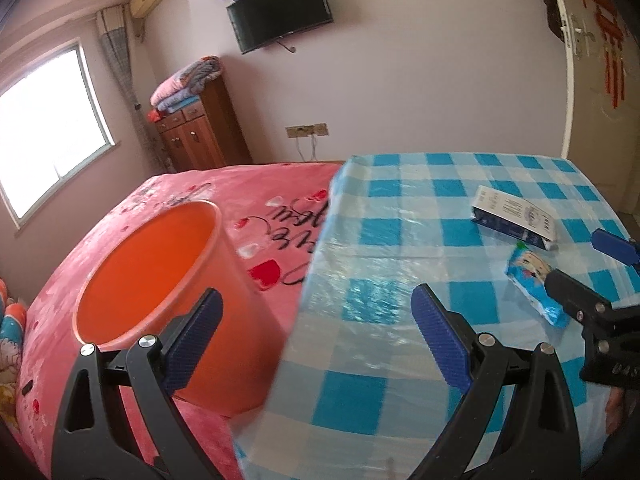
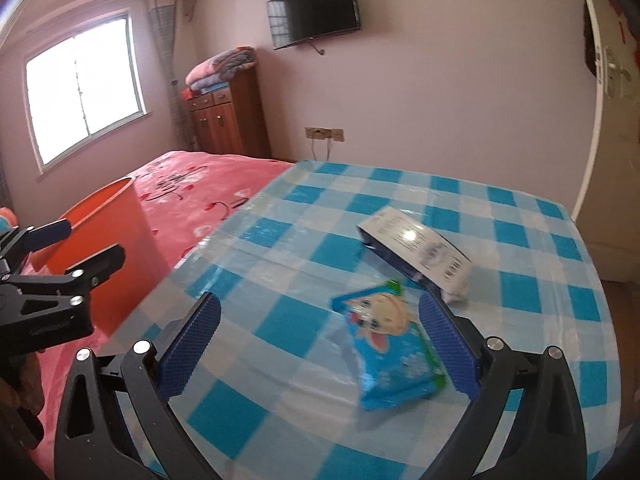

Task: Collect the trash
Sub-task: 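Move both tools back over the table toward the snack bag and carton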

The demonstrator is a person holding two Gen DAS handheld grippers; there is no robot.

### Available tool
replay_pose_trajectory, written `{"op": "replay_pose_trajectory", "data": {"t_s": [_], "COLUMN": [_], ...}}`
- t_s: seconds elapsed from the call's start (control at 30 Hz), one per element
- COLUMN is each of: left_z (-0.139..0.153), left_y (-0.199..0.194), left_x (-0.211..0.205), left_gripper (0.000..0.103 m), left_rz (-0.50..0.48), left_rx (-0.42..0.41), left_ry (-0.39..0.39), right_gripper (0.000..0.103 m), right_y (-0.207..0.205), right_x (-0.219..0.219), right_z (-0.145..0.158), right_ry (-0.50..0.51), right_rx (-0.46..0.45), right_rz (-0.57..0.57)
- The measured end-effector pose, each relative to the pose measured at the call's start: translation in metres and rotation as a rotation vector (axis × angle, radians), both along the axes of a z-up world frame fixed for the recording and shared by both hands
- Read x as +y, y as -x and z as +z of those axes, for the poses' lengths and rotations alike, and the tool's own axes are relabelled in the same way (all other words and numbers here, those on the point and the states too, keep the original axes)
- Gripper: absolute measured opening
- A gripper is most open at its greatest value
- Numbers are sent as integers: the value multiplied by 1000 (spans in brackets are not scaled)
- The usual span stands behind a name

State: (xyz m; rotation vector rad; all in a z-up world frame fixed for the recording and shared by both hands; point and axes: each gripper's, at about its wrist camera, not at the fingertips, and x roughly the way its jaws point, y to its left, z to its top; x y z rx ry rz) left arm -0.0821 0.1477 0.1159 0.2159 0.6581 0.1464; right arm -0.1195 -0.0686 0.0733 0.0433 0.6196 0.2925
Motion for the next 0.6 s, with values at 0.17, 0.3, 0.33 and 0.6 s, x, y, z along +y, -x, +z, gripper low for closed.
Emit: {"op": "replay_pose_trajectory", "data": {"t_s": [0.17, 0.3, 0.33, 0.6], "left_z": [-11, -19, -20, -33], "left_y": [1, 3, 3, -8], "left_x": [-24, -43, -46, -72], "left_gripper": [95, 95, 95, 95], "left_rz": [-83, -147, -158, -223], "left_rx": [31, 53, 55, 109], "left_ry": [28, 62, 66, 132], "right_gripper": [98, 98, 98, 98], "right_y": [1, 1, 0, -9], "right_x": [-21, -43, -50, -87], "right_z": [-13, -21, -23, -39], "right_ry": [68, 50, 45, -57], "right_rx": [11, 14, 16, 97], "right_rz": [-70, -111, -125, -163]}}
